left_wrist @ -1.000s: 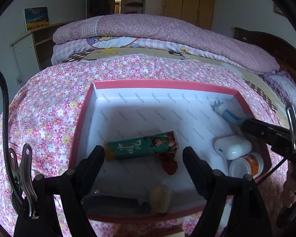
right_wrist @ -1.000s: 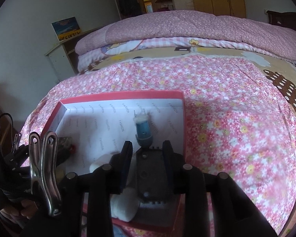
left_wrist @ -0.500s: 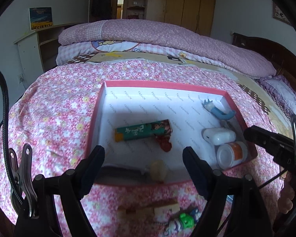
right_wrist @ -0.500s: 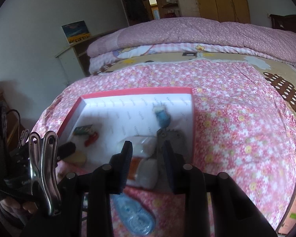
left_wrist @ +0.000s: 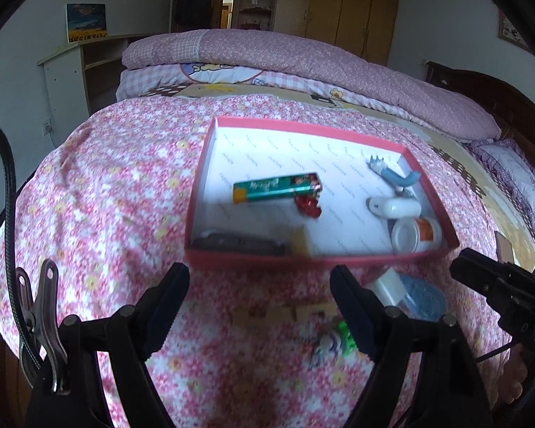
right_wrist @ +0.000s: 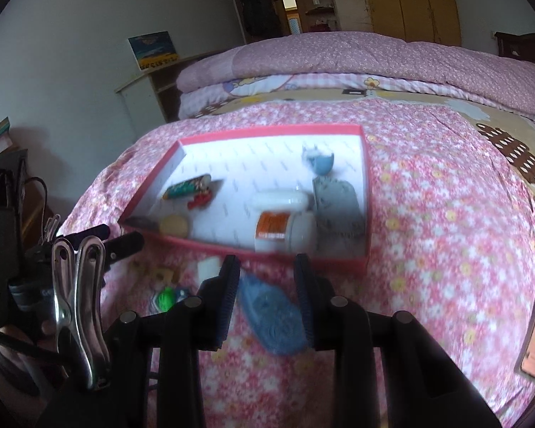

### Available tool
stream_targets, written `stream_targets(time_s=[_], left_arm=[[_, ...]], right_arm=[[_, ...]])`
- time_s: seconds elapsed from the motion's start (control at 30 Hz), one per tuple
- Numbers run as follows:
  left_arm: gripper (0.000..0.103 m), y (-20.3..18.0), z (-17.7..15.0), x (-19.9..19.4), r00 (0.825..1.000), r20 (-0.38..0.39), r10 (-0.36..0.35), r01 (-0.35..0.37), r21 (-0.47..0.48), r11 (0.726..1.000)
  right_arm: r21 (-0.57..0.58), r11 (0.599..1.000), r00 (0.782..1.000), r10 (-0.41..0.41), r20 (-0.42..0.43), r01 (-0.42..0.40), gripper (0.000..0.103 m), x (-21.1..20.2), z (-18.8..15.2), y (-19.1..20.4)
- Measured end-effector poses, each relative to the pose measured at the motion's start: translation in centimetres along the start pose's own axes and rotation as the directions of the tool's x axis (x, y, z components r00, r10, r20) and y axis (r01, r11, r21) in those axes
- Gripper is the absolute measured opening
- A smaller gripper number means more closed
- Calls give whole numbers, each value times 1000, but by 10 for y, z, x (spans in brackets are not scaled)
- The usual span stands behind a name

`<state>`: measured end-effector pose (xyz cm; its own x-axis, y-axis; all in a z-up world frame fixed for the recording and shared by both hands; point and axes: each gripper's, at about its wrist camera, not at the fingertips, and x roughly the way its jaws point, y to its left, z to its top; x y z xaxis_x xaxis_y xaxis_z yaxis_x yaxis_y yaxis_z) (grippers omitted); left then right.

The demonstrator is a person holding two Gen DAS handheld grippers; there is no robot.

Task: Organize rigid objects
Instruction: 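Withdraw both open tools from the box toward the remaining items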

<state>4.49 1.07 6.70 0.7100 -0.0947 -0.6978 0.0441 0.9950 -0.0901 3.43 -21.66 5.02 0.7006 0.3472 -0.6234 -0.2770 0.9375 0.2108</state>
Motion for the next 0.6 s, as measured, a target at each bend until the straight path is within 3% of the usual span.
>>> stream_targets(time_s=[0.3,0.6], left_arm=[[85,6,-16,3,999,-48,4,-5,-33,999],[85,4,-25,22,990,-133,-39,29,-76,997]], right_arm=[[6,1000,999,-30,-20,30,33,-2,-31,0],[50,998,998,-35,-45,37,33,1,-47,-11]])
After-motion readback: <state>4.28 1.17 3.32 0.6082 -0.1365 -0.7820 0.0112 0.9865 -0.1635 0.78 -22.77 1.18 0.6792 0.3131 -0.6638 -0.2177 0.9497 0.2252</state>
